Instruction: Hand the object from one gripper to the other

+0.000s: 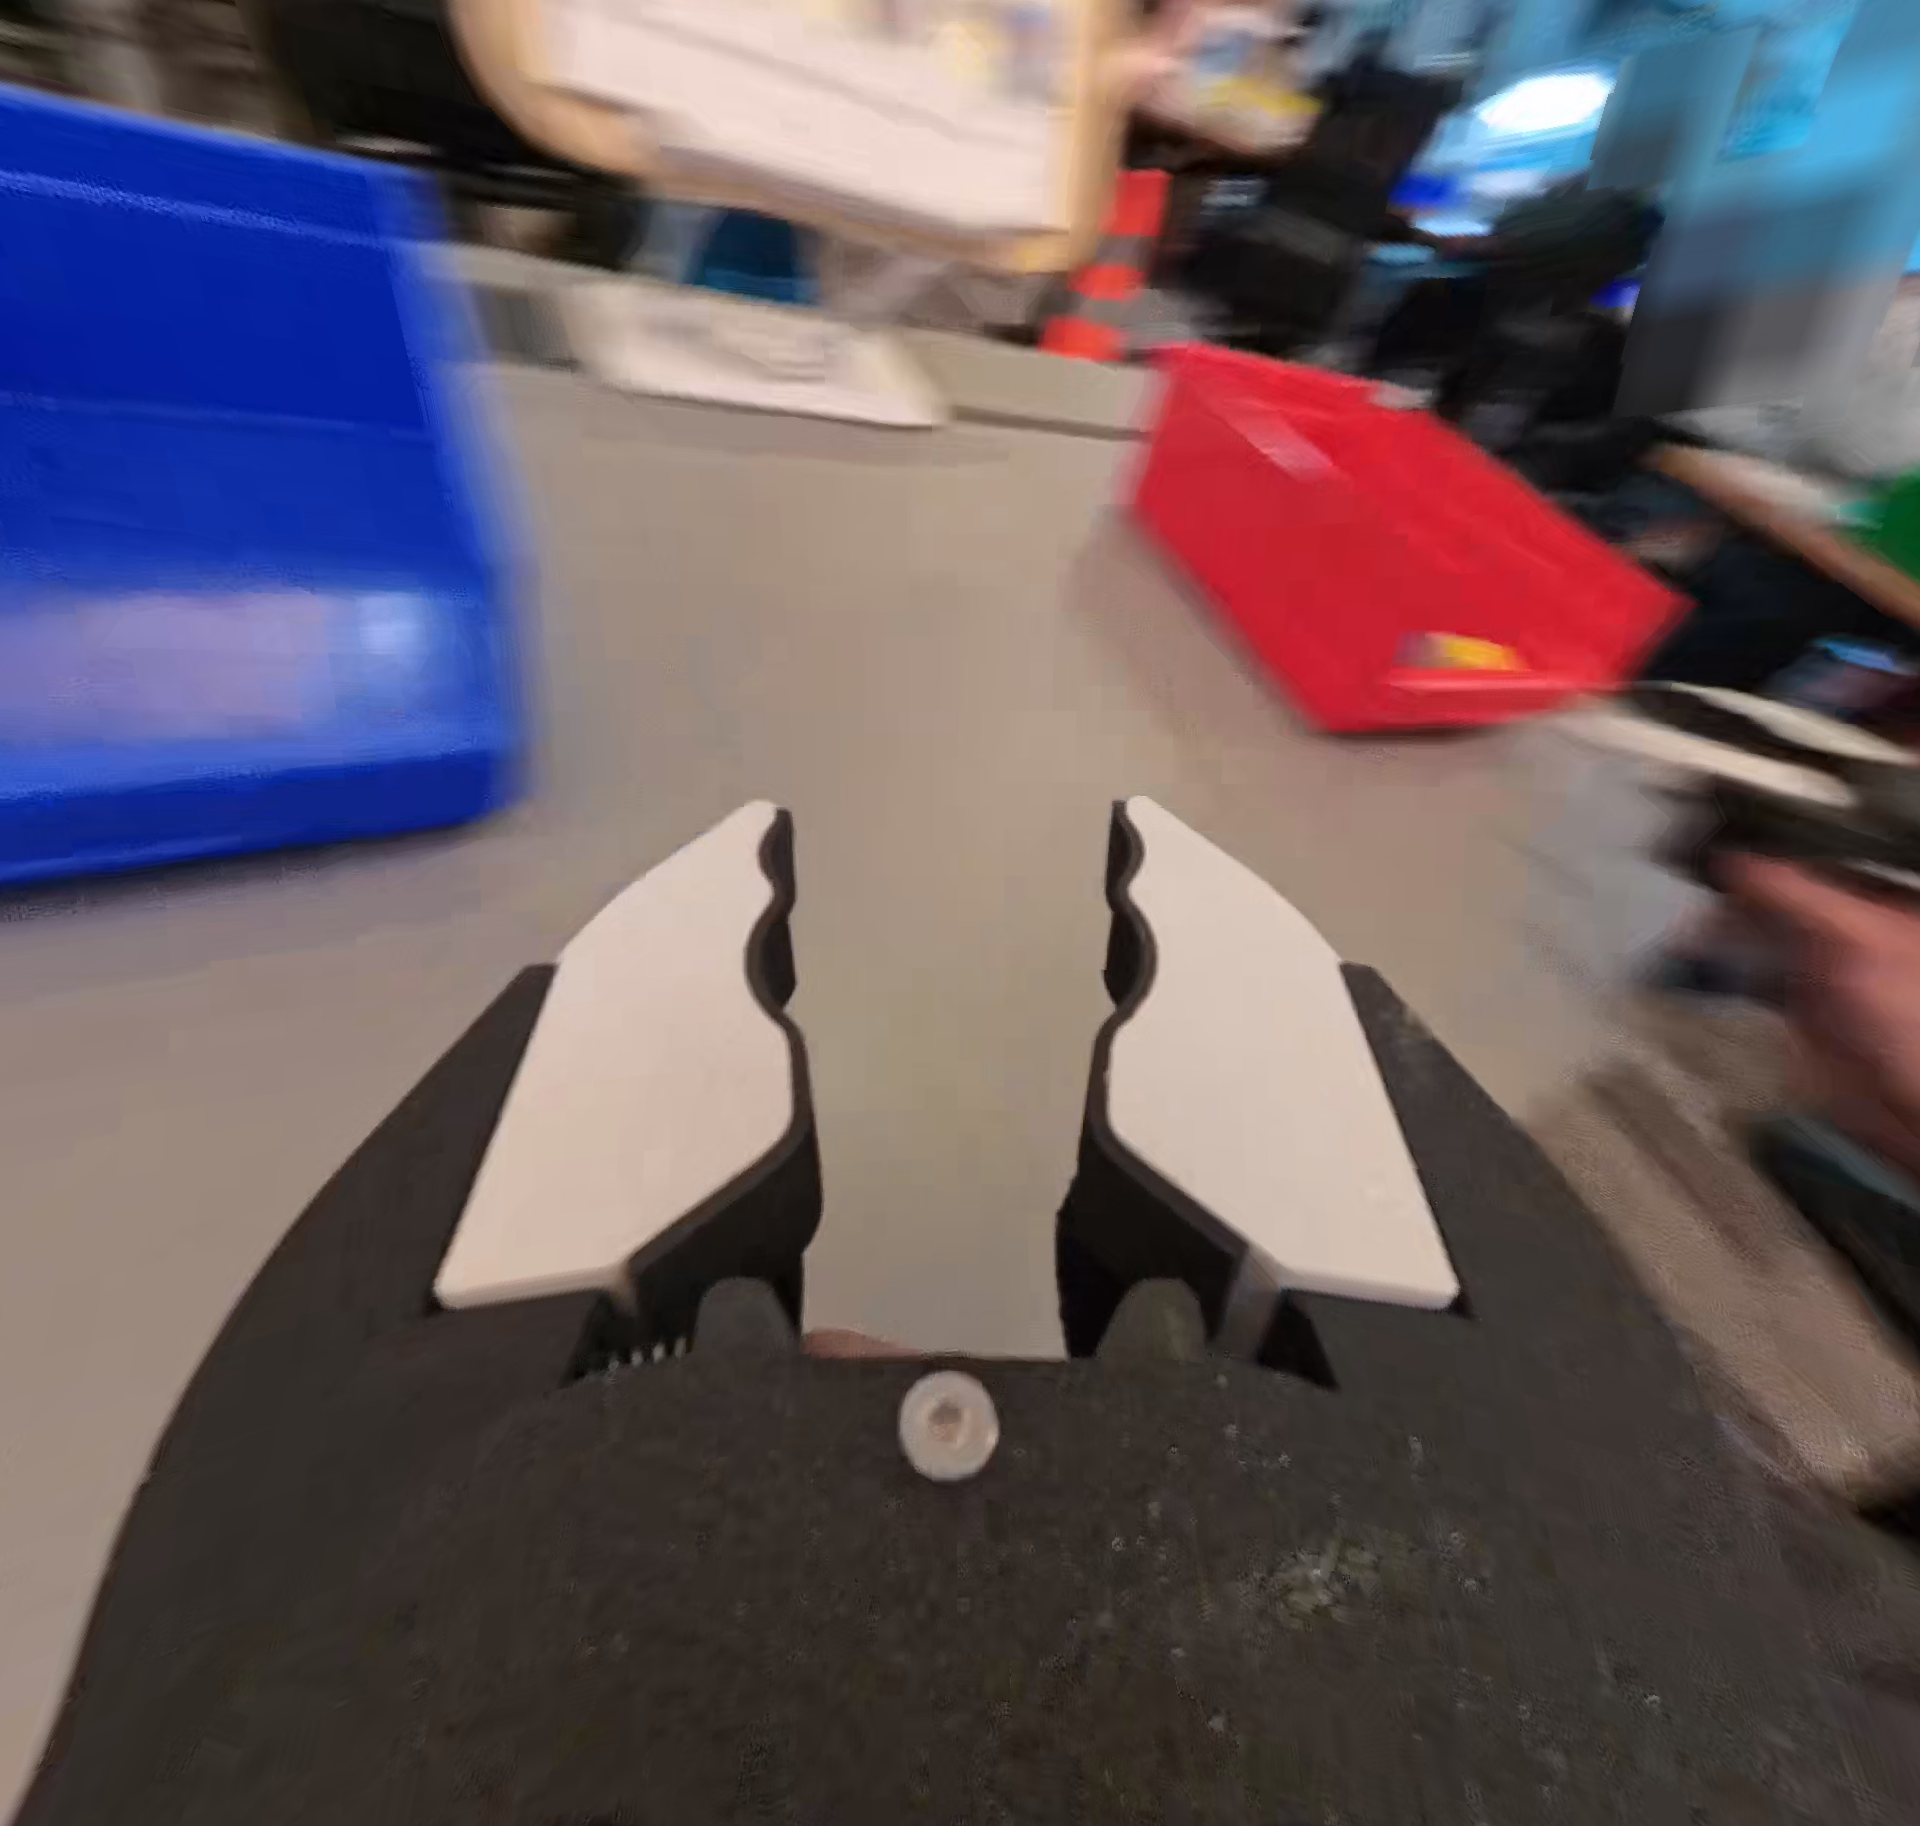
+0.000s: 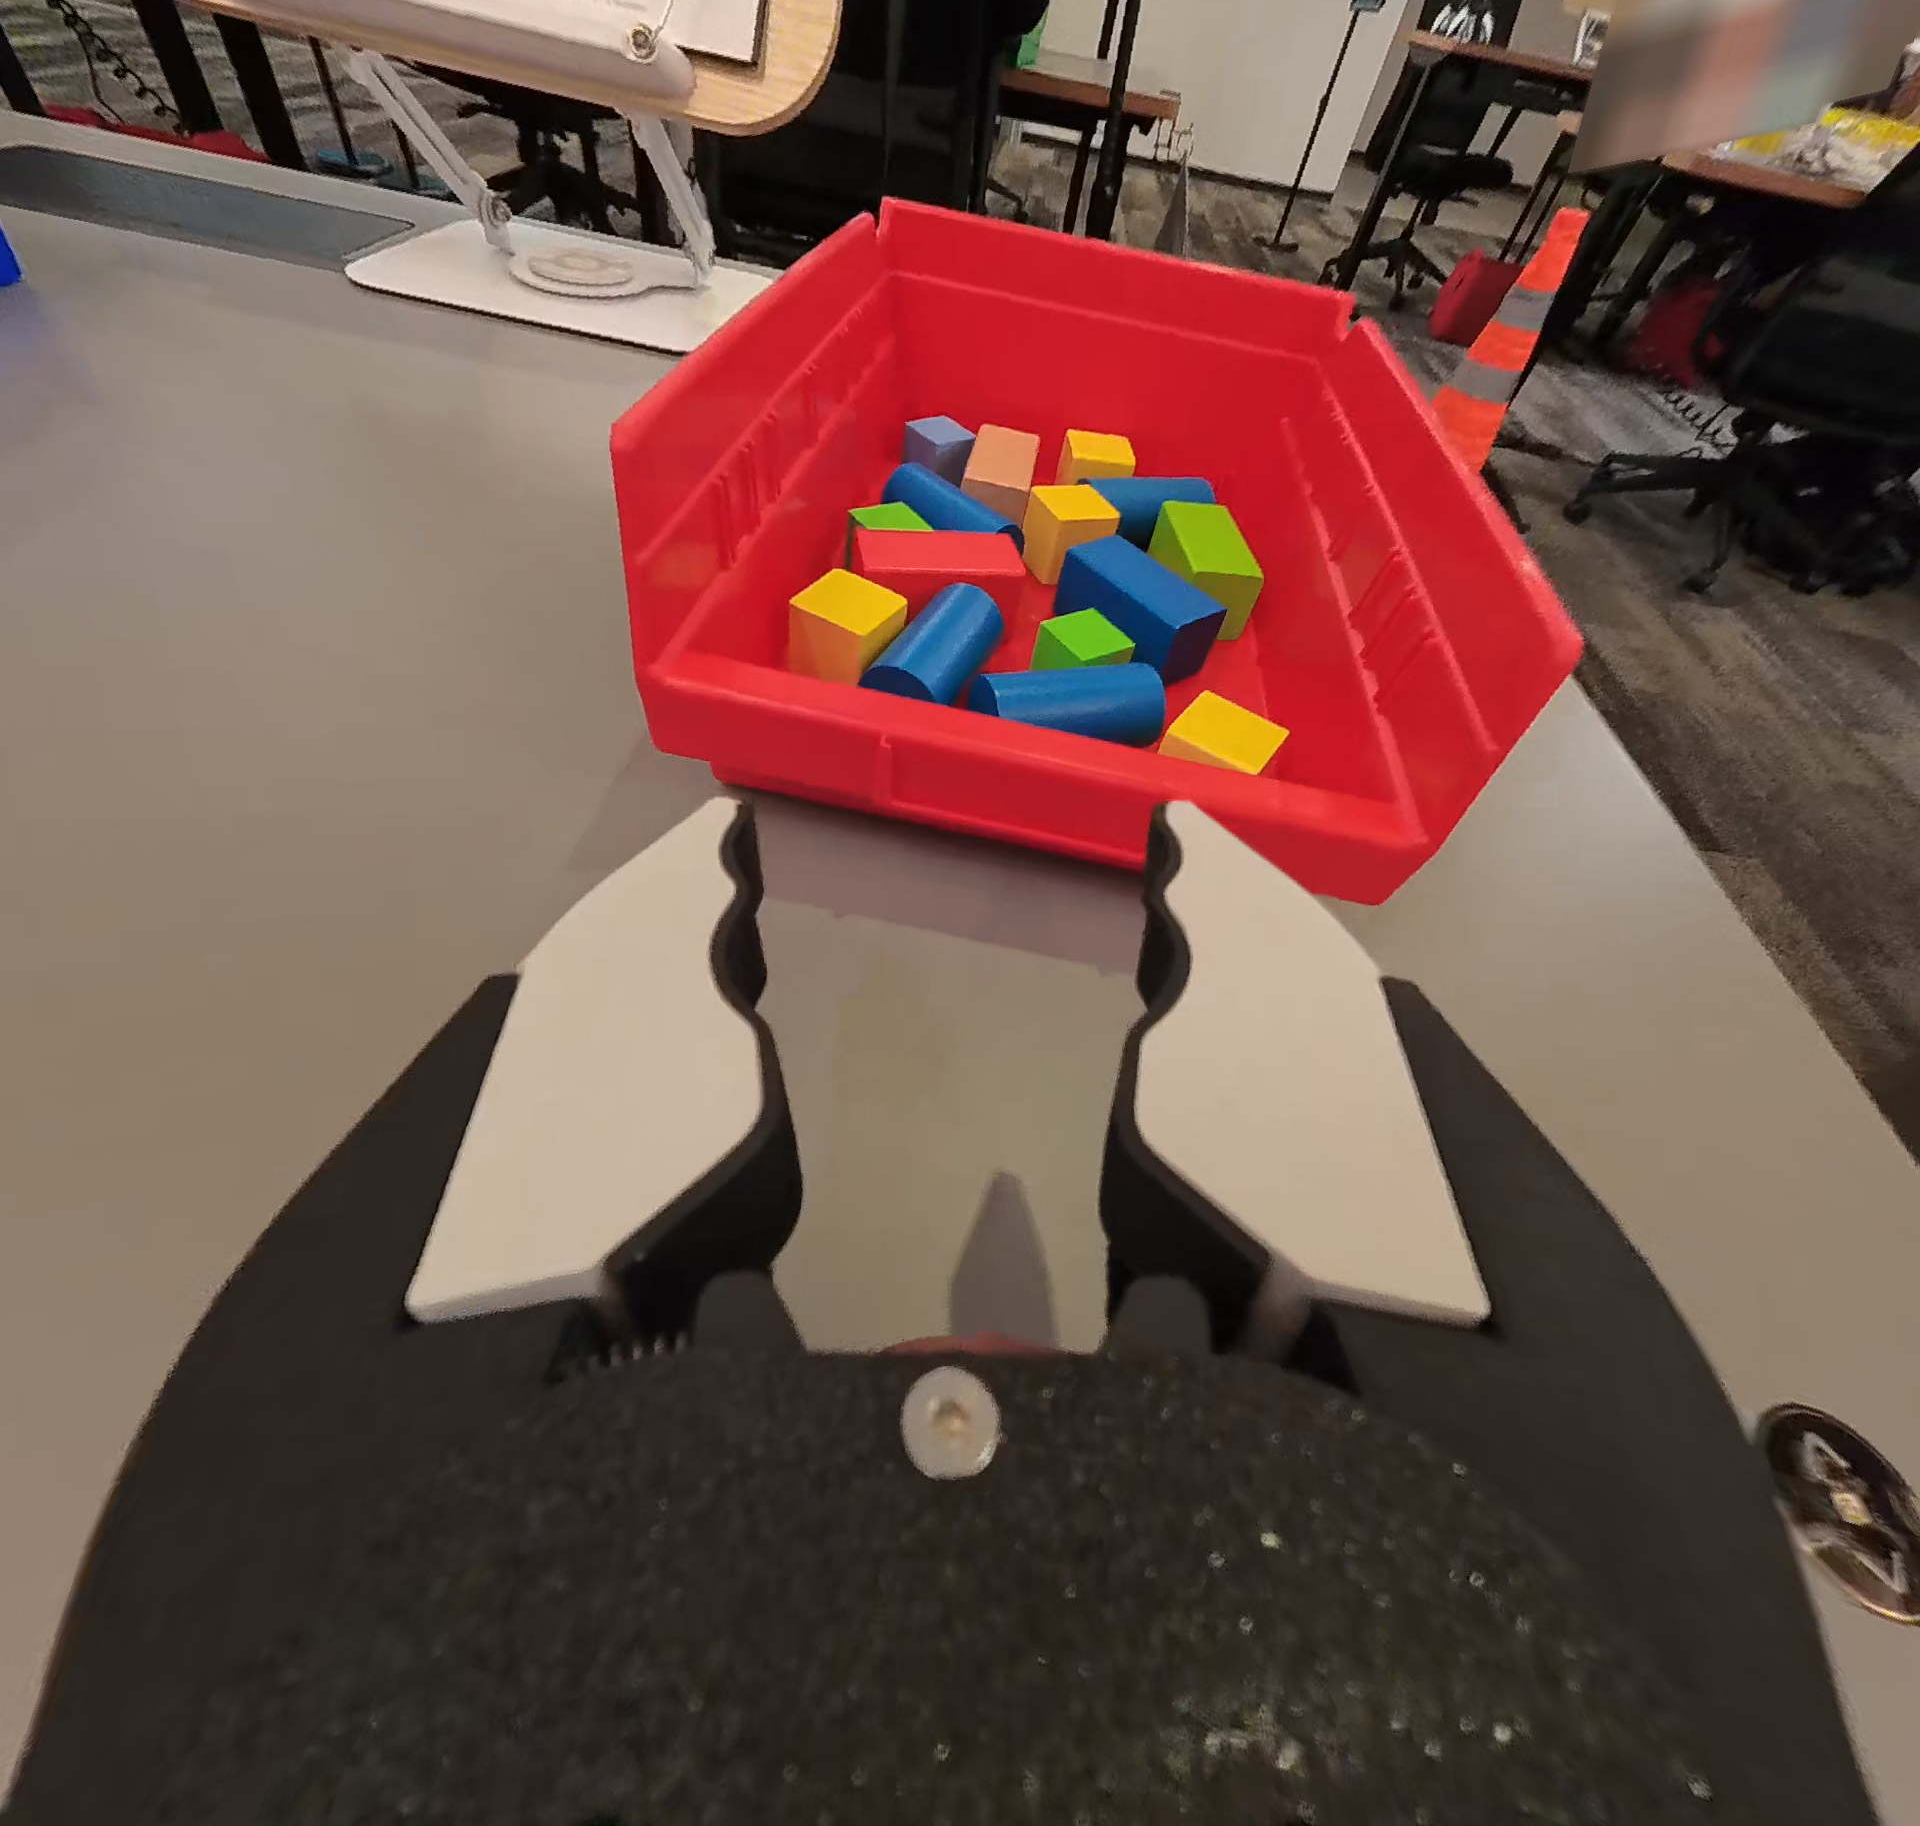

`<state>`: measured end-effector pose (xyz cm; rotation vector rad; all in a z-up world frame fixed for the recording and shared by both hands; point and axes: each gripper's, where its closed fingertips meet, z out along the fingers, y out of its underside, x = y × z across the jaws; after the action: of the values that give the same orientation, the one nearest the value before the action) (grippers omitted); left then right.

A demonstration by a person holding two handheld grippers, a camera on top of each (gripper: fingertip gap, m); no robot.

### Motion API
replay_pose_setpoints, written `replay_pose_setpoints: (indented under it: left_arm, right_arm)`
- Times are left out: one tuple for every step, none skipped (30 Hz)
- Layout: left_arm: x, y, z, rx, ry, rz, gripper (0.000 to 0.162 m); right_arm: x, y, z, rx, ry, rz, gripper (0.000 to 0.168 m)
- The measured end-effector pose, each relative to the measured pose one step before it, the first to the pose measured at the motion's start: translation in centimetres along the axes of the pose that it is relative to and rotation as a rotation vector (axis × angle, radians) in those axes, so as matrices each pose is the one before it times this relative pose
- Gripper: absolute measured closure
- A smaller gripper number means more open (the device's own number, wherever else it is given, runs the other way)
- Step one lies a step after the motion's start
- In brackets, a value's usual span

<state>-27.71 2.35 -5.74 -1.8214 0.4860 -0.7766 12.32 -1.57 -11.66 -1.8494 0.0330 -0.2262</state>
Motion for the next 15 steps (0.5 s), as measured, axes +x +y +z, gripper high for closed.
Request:
replay_pose_setpoints:
  left_arm:
    - [4.405, -0.387, 0.311, -0.0088, 0.1214, 0.0565, 0.094]
    - [3.549, -0.612, 0.764, -0.0213, 0.0666, 0.0731, 0.081]
    - [2.825, -0.983, 0.936, -0.0259, 0.0305, 0.0648, 0.082]
    - [2.48, -1.287, 0.923, -0.0225, 0.031, 0.0613, 0.088]
    - [2.007, -1.445, 0.956, -0.0167, 0.0286, 0.0526, 0.089]
    - [1.416, -1.431, 1.142, -0.0127, 0.0165, 0.0326, 0.092]
    - [1.007, -1.183, 1.412, -0.0129, 0.0127, 0.0119, 0.097]
    - [0.703, -0.707, 1.759, -0.0194, 0.0143, -0.003, 0.098]
    - [0.35, -0.146, 2.136, -0.0284, 0.0117, -0.0105, 0.098]
    - [-0.156, 0.331, 2.512, -0.0338, -0.0021, -0.0063, 0.097]
    - [-0.87, 0.656, 2.803, -0.033, -0.0334, 0.0052, 0.095]
    - [-1.471, 0.819, 2.928, -0.029, -0.0696, 0.0175, 0.091]
    - [-1.49, 0.82, 2.93, -0.0206, -0.0804, 0.0189, 0.091]
    - [-0.974, 0.862, 2.786, -0.0213, -0.0607, -0.0007, 0.092]
    - [-0.239, 0.799, 2.499, -0.0248, -0.023, -0.0266, 0.094]
  right_arm:
    - [-0.103, 0.081, 0.06, -0.003, -0.0109, 0.0205, 0.098]
    - [-0.093, -0.096, 0.065, 0.007, -0.0112, 0.0208, 0.098]
    - [-0.039, -0.106, 0.077, 0.008, -0.008, 0.0132, 0.098]
    - [0.083, -0.017, 0.086, 0.0003, 0.0014, 0.0064, 0.098]
    - [0.185, 0.049, 0.037, -0.0038, 0.0084, 0.0023, 0.098]
    - [0.237, 0.029, -0.027, -0.0004, 0.0113, -0.0009, 0.098]
    - [0.222, -0.034, -0.112, 0.0037, 0.0072, -0.0036, 0.098]
    - [0.304, -0.088, -0.165, 0.0049, 0.0091, -0.0012, 0.098]
    - [0.421, -0.16, -0.172, 0.0075, 0.0126, 0.0014, 0.098]
    - [0.496, -0.186, -0.125, 0.0076, 0.0127, 0.0046, 0.098]
    - [0.543, -0.141, -0.08, 0.0032, 0.0112, 0.0093, 0.097]
    - [0.663, -0.078, -0.053, 0.0029, 0.0158, 0.013, 0.096]
    - [0.662, 0.033, -0.018, 0.0002, 0.0132, 0.011, 0.096]
    - [0.651, 0.192, 0.042, -0.0064, 0.0114, 0.0115, 0.096]
    - [0.598, 0.288, 0.107, -0.0102, 0.0074, 0.0158, 0.096]
